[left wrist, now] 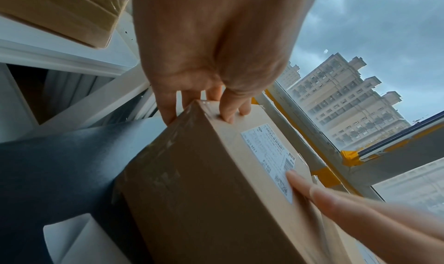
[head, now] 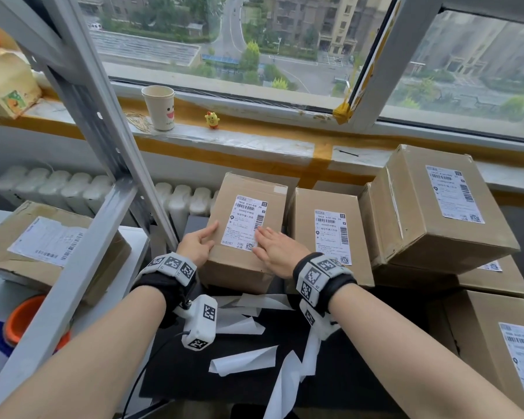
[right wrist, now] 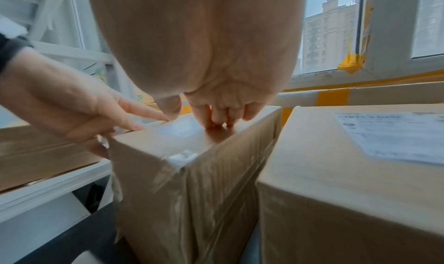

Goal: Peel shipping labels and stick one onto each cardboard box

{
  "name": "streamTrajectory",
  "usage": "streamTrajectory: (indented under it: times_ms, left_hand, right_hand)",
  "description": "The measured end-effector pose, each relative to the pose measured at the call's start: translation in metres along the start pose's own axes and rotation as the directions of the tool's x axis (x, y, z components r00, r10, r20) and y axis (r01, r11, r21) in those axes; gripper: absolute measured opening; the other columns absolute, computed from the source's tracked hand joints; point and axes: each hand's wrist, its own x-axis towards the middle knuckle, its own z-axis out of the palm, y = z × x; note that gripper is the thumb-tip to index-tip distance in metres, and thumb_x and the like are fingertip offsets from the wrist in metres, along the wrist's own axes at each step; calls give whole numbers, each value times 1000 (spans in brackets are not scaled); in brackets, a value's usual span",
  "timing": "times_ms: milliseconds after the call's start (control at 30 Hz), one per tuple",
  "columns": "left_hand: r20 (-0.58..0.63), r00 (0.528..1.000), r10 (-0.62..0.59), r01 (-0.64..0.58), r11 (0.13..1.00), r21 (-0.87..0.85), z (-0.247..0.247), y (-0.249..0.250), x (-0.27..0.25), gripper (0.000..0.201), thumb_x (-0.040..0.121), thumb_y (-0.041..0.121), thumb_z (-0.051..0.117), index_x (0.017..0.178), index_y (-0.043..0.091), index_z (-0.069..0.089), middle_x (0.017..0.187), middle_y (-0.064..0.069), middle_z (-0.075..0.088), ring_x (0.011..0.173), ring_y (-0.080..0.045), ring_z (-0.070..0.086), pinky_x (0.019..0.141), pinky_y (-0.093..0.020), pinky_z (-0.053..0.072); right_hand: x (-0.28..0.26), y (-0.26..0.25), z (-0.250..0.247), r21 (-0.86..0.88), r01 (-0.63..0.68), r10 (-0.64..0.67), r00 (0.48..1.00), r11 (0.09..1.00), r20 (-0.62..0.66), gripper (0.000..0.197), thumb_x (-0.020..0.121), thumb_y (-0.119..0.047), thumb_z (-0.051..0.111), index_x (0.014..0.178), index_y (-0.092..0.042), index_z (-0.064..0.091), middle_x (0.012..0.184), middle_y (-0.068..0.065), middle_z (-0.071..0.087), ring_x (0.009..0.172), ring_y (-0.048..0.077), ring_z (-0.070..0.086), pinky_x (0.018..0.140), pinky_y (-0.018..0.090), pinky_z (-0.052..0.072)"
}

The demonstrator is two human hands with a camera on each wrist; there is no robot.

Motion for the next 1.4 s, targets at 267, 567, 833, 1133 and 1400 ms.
streamTrajectory:
  times_ms: [267,567,833,1133,1400]
  left_hand:
    - [22,999,-25,27,997,-76,-2,-3,2,47,93,8,51,135,28,48,125,-5,61,102,-18,60,100,-34,46]
    - [39,999,-1,6,989,-148,-2,-3,0,53,91,2,51,140,21,41,121,-7,63,99,-11,55,94,-25,42]
    - [46,999,14,-11,997,-73,-5,0,-3,52,92,4,51,140,21,41,125,-8,60,105,-13,55,100,-28,41]
    - [55,998,21,-22,1000,22,-3,7,-8,45,94,3,48,133,25,51,134,-6,56,119,-17,56,100,-24,42]
    - [188,981,38,-154,742,652,-3,23,-13,67,94,-2,34,147,33,17,160,-4,-1,146,-30,7,117,-45,22]
  right_hand:
    - [43,20,-35,-4,-107,107,994,994,17,57,103,-32,19,150,-4,3,160,12,-3,148,22,3,120,32,6]
    - [80,-6,-44,17,-67,66,997,998,34,57,102,-27,22,150,-3,0,160,12,-6,148,22,2,120,33,7]
    - [78,-17,-31,28,-6,5,1000,1000,8,58,102,-26,24,150,-4,0,160,12,-5,148,22,-1,120,30,2]
    - [19,-42,16,28,130,-130,991,991,-19,58,102,-24,28,150,-6,3,160,10,-3,148,20,0,117,26,-2]
    - [-21,-8,34,9,77,-76,994,997,-79,61,102,-33,29,151,-10,2,161,6,-1,148,16,0,117,25,-3]
